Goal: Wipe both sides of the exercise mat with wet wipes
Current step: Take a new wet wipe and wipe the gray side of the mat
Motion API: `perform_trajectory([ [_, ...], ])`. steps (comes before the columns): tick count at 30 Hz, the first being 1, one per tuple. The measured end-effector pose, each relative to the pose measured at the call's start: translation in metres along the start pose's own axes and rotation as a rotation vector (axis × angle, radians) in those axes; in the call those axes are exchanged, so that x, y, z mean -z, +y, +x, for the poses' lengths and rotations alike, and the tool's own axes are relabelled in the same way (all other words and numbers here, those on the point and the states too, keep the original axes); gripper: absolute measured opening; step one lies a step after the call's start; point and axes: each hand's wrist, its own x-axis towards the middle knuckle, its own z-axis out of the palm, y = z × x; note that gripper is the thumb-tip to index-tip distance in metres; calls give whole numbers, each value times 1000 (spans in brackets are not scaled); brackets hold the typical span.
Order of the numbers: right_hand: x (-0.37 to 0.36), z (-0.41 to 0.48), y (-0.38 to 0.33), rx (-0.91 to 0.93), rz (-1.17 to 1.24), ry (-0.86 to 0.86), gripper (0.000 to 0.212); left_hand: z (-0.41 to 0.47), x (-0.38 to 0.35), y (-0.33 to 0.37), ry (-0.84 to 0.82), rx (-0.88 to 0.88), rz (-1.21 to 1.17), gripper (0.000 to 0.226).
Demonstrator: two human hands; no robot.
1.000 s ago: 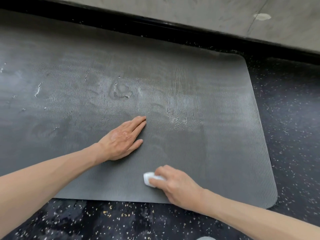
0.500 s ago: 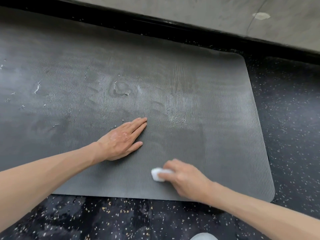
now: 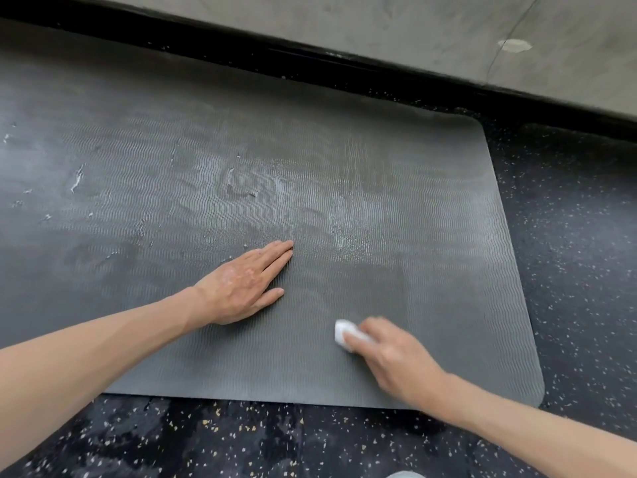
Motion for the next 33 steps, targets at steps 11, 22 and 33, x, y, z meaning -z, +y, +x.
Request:
perform_trajectory([
  [11, 12, 12, 36, -43, -58, 84, 38, 0, 9, 2, -11, -9, 22, 69],
  [22, 14, 43, 51, -18, -106, 91, 34, 8, 10, -2, 37, -41, 2, 65],
  [33, 34, 102, 81, -134, -119, 198, 33, 37, 7, -21, 89, 74, -76, 66],
])
